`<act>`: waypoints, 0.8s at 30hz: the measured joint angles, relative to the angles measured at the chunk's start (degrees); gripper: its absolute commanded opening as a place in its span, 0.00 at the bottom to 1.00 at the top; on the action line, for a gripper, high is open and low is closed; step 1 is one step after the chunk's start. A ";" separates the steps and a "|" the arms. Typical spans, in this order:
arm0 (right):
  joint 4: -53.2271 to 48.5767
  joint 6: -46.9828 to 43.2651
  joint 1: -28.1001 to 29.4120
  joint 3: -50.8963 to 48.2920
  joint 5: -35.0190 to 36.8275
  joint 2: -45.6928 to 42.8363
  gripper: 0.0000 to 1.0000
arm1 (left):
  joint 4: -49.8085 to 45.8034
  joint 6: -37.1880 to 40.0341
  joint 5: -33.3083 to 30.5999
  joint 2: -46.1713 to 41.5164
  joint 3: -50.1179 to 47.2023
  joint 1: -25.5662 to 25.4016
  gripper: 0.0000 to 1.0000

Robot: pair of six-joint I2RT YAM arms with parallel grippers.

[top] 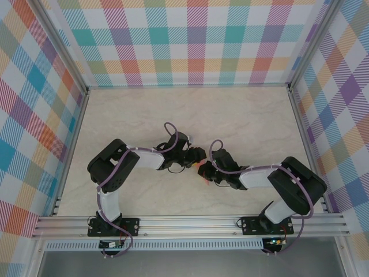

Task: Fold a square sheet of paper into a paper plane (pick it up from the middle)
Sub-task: Fold the wing for the fifth time at the center of the table.

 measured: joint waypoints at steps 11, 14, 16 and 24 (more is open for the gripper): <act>-1.36 -0.02 -0.39 -2.32 0.85 -2.36 0.06 | -0.66 1.70 0.26 -0.04 0.26 0.00 0.51; -1.38 0.24 -0.72 -2.49 0.74 -2.19 0.06 | -0.83 1.95 0.48 -0.04 0.44 0.00 0.53; -0.87 0.76 -0.74 -2.91 0.68 -2.08 0.03 | -1.36 2.54 0.85 -0.07 0.79 0.00 0.55; -5.64 1.62 -1.16 -0.76 0.02 -1.92 0.02 | -12.70 12.00 0.13 -1.88 5.31 -0.13 0.57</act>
